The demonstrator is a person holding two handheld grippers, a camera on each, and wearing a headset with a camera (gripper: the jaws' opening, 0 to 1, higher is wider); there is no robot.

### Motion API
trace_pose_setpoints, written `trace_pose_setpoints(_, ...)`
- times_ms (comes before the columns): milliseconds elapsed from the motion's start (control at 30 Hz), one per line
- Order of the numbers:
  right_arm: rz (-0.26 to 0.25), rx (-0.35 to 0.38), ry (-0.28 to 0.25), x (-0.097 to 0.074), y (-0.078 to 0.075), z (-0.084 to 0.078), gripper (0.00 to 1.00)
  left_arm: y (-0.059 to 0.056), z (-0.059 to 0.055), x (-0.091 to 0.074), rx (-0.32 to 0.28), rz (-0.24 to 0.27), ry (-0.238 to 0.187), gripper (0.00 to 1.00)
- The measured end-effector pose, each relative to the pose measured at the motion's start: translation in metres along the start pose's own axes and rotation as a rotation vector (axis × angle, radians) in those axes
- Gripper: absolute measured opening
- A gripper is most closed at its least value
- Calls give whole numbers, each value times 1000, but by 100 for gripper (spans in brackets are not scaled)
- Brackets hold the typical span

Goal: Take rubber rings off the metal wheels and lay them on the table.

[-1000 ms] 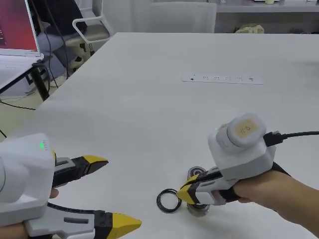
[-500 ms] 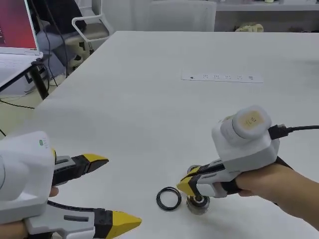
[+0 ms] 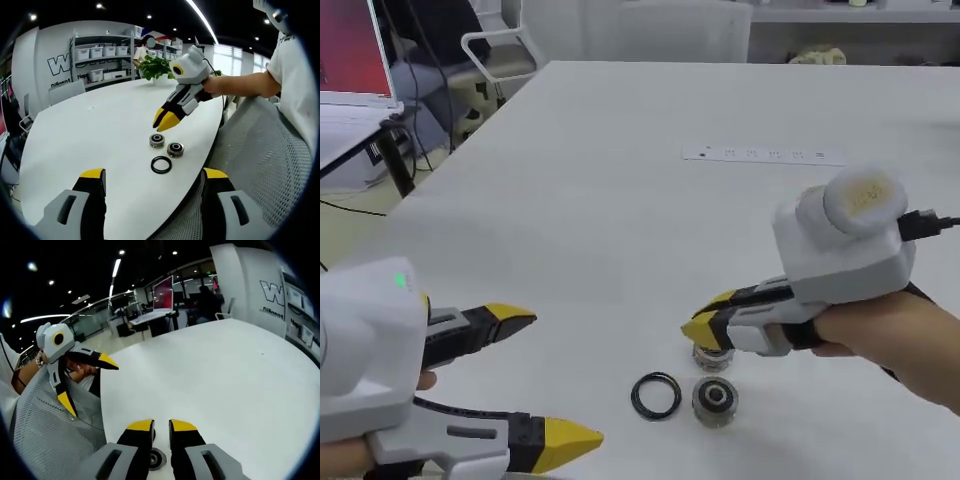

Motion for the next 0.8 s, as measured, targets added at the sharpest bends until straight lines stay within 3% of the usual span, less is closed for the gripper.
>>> trace_pose_setpoints(433, 10, -110, -74, -24, 4, 37, 26, -5, 0, 2, -3, -31, -3, 77)
trace_pose_setpoints(800, 34, -129, -171, -61, 13, 53, 46, -8, 3, 2, -8, -48, -17, 79)
Point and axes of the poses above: the centre of the closed fingertips' face, and the gripper's own axes: x roughly forward along the fingers, y roughly to its left, z roughly out of its top, the point moved 1 cm from there along -x, roughly backward along the fingers, and after that the axes turned 10 degrees about -y, right-handed, at the moved point
